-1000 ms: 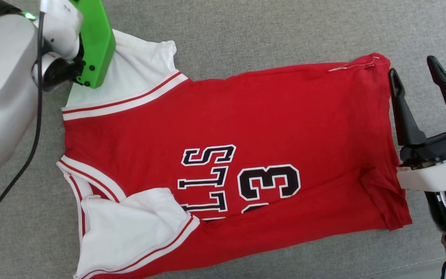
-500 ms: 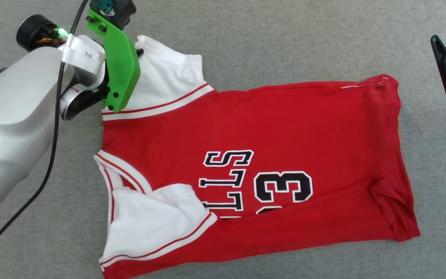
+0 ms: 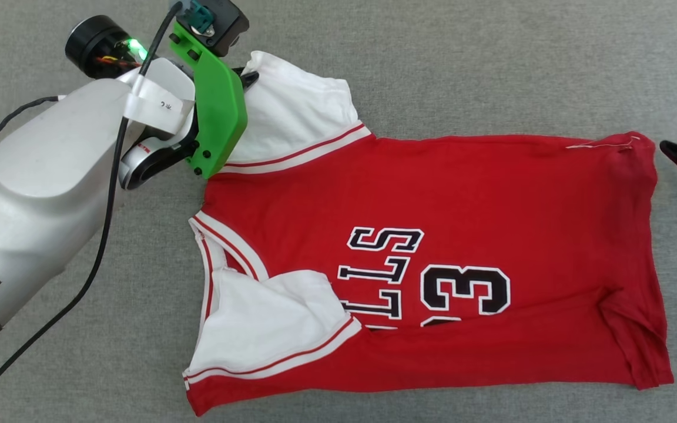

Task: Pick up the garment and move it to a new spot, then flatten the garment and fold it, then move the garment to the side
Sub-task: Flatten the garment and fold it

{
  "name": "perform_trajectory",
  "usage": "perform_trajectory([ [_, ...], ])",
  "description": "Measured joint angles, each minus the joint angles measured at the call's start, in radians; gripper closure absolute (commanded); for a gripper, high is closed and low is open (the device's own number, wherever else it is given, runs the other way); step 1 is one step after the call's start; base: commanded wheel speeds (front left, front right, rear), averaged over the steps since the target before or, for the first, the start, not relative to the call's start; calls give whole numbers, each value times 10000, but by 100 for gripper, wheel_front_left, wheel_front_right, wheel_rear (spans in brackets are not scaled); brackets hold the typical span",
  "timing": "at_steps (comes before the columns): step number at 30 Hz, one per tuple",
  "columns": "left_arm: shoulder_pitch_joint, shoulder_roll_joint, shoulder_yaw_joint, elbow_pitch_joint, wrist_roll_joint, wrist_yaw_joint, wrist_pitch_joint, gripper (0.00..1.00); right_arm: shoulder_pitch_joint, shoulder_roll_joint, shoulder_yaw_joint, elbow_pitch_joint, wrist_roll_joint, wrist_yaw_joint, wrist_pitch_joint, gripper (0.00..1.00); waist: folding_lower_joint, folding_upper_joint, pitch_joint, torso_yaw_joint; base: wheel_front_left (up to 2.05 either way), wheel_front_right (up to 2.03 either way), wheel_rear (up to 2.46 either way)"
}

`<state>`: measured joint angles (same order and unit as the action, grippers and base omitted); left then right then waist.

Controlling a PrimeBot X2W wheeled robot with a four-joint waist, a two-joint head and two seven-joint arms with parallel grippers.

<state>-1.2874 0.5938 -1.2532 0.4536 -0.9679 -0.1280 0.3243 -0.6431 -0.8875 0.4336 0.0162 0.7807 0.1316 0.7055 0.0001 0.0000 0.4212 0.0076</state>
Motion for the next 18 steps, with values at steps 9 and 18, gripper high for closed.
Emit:
perform_trajectory([
  [9, -373, -165, 46, -196, 81, 2, -184, 100, -1037, 688, 1162, 1768, 184, 0, 382, 0, 0, 0, 612, 327, 0, 0, 0],
  [18, -401, -198, 52, -123, 104, 6, -403, 100, -1254, 558, 2242, 2661, 454, -12, -355, 80, -1, 0, 925, 523, 0, 0, 0],
])
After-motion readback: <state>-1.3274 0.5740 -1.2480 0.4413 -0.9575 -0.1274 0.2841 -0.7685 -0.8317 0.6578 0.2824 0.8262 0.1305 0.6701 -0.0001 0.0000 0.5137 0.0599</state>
